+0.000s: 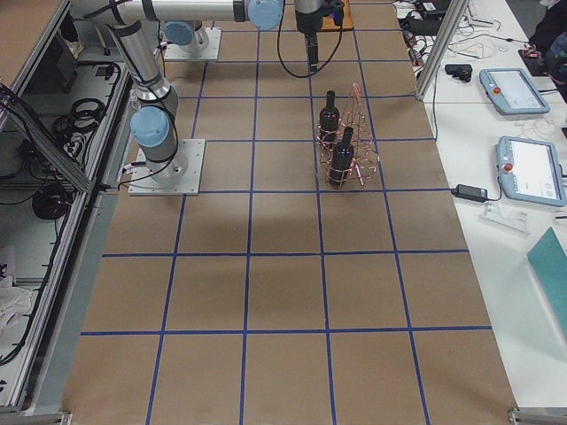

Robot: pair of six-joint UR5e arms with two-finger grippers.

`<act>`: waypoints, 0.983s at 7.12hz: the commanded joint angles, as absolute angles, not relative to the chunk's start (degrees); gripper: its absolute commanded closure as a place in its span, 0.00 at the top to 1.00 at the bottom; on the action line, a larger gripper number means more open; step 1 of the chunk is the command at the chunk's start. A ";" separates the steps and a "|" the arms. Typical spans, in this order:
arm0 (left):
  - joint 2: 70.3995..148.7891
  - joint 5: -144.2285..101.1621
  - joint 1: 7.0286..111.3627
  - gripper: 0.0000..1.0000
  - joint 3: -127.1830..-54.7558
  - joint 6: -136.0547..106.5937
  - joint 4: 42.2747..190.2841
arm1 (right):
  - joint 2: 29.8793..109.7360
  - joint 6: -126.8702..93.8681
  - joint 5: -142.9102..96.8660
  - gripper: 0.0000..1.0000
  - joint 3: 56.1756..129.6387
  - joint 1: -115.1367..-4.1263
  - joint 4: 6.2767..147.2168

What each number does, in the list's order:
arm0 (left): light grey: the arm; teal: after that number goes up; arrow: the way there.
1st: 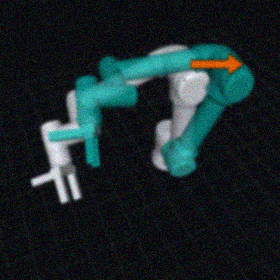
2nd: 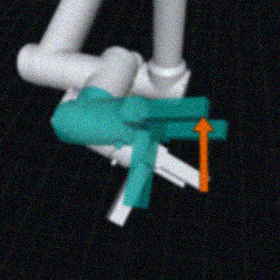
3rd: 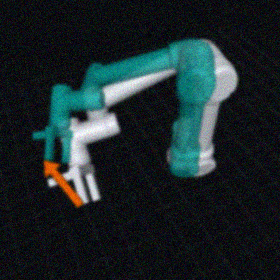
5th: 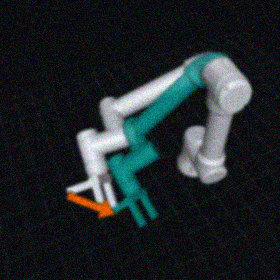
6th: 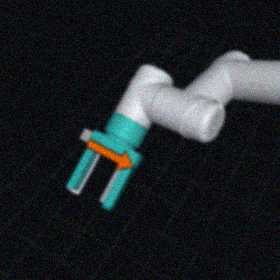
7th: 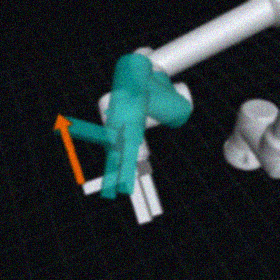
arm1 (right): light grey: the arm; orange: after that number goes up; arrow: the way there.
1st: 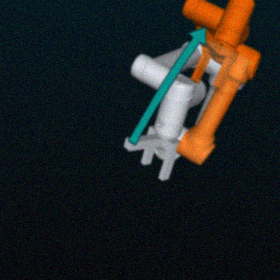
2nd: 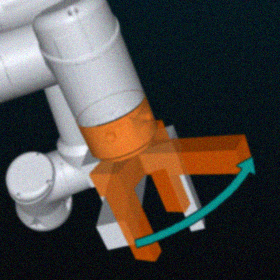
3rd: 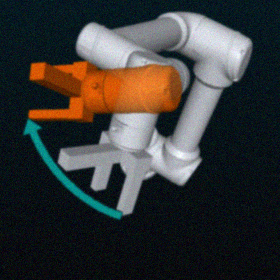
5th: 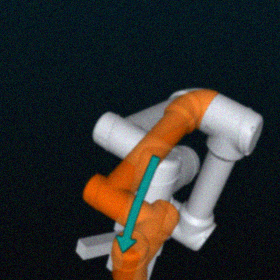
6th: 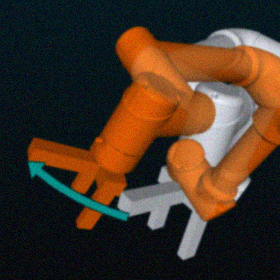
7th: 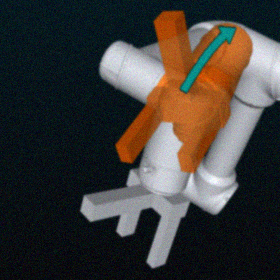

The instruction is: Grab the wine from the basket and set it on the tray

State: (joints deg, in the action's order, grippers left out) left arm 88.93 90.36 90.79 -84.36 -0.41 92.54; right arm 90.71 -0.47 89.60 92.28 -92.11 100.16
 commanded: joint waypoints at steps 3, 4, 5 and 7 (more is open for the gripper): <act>88.77 90.35 90.79 1.00 -84.46 -0.44 92.72 | 90.70 -0.35 90.26 1.00 92.29 -92.11 100.54; 88.42 90.35 90.79 1.00 -85.51 -0.44 92.55 | 90.70 -0.44 90.00 1.00 92.29 -92.11 100.63; 88.24 90.35 90.79 1.00 -86.13 -0.61 92.46 | 90.70 -0.44 90.00 1.00 92.29 -92.11 100.63; 88.15 90.35 90.79 1.00 -86.13 -0.44 92.37 | 90.62 -0.44 89.74 1.00 92.29 -92.11 100.63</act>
